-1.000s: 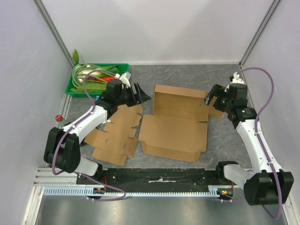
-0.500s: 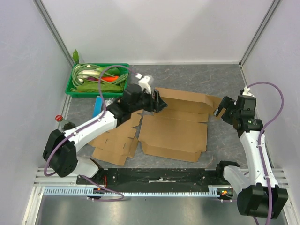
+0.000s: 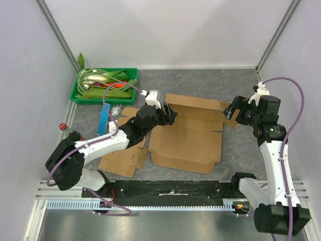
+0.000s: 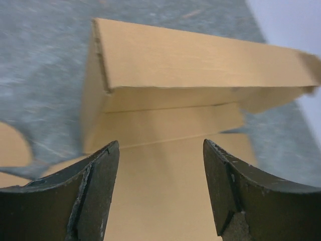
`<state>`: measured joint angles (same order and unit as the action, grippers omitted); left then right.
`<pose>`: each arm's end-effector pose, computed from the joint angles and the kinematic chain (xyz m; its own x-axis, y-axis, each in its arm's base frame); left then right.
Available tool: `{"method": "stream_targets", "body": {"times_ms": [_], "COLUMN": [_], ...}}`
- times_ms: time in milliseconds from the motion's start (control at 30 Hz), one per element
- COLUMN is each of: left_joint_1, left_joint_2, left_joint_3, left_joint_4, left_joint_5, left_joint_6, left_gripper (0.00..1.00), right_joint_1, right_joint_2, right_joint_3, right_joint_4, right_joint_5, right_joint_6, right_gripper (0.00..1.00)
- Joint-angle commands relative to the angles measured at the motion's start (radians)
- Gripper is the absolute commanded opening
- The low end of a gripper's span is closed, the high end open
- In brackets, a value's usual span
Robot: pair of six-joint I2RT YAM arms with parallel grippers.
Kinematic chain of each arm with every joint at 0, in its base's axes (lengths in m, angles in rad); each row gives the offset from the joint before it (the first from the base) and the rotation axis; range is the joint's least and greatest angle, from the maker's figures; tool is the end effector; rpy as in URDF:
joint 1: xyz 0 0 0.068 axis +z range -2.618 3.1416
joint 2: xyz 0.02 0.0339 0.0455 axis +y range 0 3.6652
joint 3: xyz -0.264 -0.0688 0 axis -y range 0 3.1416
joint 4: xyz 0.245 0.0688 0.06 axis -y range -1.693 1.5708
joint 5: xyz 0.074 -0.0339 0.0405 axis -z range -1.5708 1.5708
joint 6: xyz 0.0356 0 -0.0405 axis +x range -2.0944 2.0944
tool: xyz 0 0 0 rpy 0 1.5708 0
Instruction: Fold the paper box
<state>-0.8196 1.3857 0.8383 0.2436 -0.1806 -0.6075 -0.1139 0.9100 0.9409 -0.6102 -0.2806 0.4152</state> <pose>0.2203 -0.2265 0.2641 -0.5113 -0.2752 -0.8141 0.3777 0.7789 -0.5006 0.1914 -0.0120 0.3302 -0.5465 0.4526 -0.7046 0.1086 0.8726 0.4763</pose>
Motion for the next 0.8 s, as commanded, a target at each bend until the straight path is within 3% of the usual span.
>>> {"method": "stream_targets", "body": {"times_ms": [0,133,233,333,433,567,767], "left_joint_1": [-0.009,-0.013,0.002,0.013,0.028,0.043,0.043], "left_joint_2": [0.067,0.143,0.168,0.223,0.262,0.305,0.341], "left_joint_3": [-0.08,-0.143,-0.151,-0.15,-0.111,-0.102,-0.093], "left_joint_4": [0.248,0.486,0.555,0.652,0.651,0.672,0.718], "left_joint_5": [-0.275,-0.306,-0.323,-0.234,-0.218,-0.2,-0.149], "left_joint_6": [0.378,0.586,0.601,0.649,0.67,0.678,0.701], "left_gripper": [0.71,0.66,0.61,0.61,0.55,0.45,0.28], "right_joint_1": [0.023,0.066,0.109,0.2,0.209,0.209,0.209], "right_joint_2": [0.016,0.099,0.151,0.202,0.256,0.291,0.286], "right_joint_3": [0.058,0.131,0.171,0.2,0.216,0.228,0.171], "right_joint_4": [0.013,-0.035,-0.034,-0.023,-0.019,-0.033,0.042], "right_joint_5": [-0.054,-0.016,0.01,0.085,0.107,0.144,0.112], "right_joint_6": [-0.038,-0.044,-0.027,-0.001,0.04,0.079,0.086], "right_gripper": [0.91,0.79,0.79,0.79,0.79,0.71,0.7]}}
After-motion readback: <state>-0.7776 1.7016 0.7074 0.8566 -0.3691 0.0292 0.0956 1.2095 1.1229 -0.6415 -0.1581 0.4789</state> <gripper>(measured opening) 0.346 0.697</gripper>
